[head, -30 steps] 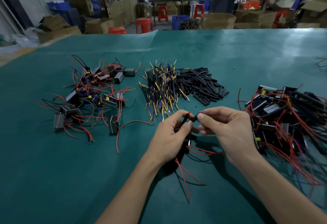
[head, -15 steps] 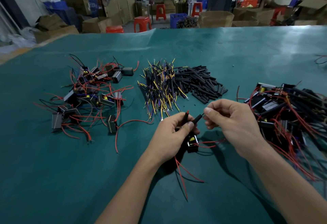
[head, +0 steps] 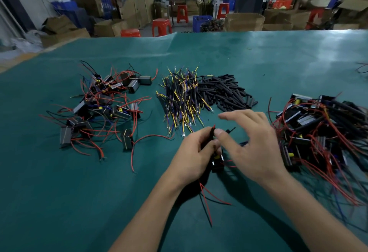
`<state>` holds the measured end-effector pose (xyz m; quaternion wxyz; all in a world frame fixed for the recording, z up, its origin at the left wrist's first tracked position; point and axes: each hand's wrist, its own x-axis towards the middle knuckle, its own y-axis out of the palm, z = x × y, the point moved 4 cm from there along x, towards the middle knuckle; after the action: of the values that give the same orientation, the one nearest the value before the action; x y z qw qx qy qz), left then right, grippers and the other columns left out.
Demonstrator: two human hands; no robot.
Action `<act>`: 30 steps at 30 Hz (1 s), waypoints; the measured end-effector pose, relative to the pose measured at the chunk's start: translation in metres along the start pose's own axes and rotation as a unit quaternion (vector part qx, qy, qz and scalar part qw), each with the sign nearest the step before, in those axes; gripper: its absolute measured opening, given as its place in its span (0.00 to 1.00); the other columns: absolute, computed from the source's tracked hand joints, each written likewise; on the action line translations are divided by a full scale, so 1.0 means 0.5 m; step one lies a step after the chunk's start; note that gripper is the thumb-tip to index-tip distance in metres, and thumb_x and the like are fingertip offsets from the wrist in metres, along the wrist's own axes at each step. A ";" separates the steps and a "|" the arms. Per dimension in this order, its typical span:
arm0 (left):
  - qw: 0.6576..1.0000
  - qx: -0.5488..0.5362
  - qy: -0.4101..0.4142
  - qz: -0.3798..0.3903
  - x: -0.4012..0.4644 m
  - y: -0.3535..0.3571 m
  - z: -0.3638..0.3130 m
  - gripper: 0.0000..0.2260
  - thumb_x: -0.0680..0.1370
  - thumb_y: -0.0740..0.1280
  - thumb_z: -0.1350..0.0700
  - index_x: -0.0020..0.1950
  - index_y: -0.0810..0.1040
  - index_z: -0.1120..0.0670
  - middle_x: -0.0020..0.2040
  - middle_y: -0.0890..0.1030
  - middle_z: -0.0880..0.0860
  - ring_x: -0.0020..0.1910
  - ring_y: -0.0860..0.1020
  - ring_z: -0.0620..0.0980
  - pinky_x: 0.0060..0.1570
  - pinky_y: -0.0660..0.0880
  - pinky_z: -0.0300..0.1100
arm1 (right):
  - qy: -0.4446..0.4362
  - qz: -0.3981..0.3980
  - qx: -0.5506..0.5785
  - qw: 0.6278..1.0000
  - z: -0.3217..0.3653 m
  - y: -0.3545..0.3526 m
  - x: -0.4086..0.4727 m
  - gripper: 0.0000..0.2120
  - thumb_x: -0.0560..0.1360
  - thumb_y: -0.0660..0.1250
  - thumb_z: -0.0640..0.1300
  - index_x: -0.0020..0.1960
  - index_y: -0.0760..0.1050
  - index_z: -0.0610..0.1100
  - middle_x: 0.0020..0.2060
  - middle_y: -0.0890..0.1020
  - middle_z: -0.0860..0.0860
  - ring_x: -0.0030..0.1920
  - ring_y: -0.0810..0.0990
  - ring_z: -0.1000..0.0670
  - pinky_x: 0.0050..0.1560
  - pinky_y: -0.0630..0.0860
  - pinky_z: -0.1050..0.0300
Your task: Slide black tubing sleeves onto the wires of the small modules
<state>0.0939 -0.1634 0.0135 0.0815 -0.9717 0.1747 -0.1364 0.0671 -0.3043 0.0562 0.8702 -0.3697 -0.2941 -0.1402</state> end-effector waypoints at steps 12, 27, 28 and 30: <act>0.999 -0.048 -0.019 0.000 -0.002 -0.002 0.007 0.13 0.82 0.64 0.65 0.52 0.73 0.45 0.38 0.82 0.53 0.34 0.77 0.50 0.34 0.78 0.45 | 0.075 -0.002 0.155 0.985 -0.019 0.001 0.003 0.06 0.73 0.77 0.40 0.43 0.85 0.51 0.41 0.83 0.56 0.44 0.83 0.54 0.46 0.78 0.62; 0.999 -0.042 -0.010 -0.023 0.001 -0.004 0.003 0.12 0.79 0.65 0.71 0.50 0.74 0.53 0.43 0.82 0.50 0.48 0.85 0.51 0.53 0.80 0.43 | 0.123 0.011 0.200 0.972 -0.026 -0.005 0.004 0.06 0.73 0.77 0.41 0.40 0.85 0.51 0.32 0.85 0.53 0.32 0.80 0.50 0.37 0.78 0.53; 0.999 -0.037 -0.008 -0.021 0.000 -0.005 0.003 0.11 0.79 0.65 0.70 0.50 0.74 0.53 0.43 0.81 0.49 0.47 0.85 0.51 0.53 0.79 0.41 | 0.123 0.010 0.204 0.971 -0.023 -0.007 0.004 0.07 0.72 0.78 0.40 0.40 0.85 0.51 0.31 0.84 0.52 0.31 0.80 0.49 0.36 0.78 0.51; 1.000 -0.022 -0.002 -0.019 -0.001 -0.008 0.001 0.11 0.79 0.65 0.70 0.50 0.74 0.54 0.43 0.82 0.51 0.47 0.85 0.50 0.52 0.79 0.41 | 0.131 0.016 0.219 0.967 -0.019 -0.009 0.005 0.08 0.72 0.78 0.38 0.39 0.86 0.50 0.31 0.84 0.50 0.29 0.79 0.50 0.34 0.78 0.51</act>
<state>0.0948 -0.1595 0.0135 0.0581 -0.9767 0.1588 -0.1322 0.0709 -0.3143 0.0548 0.9631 -0.1529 -0.1949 -0.1056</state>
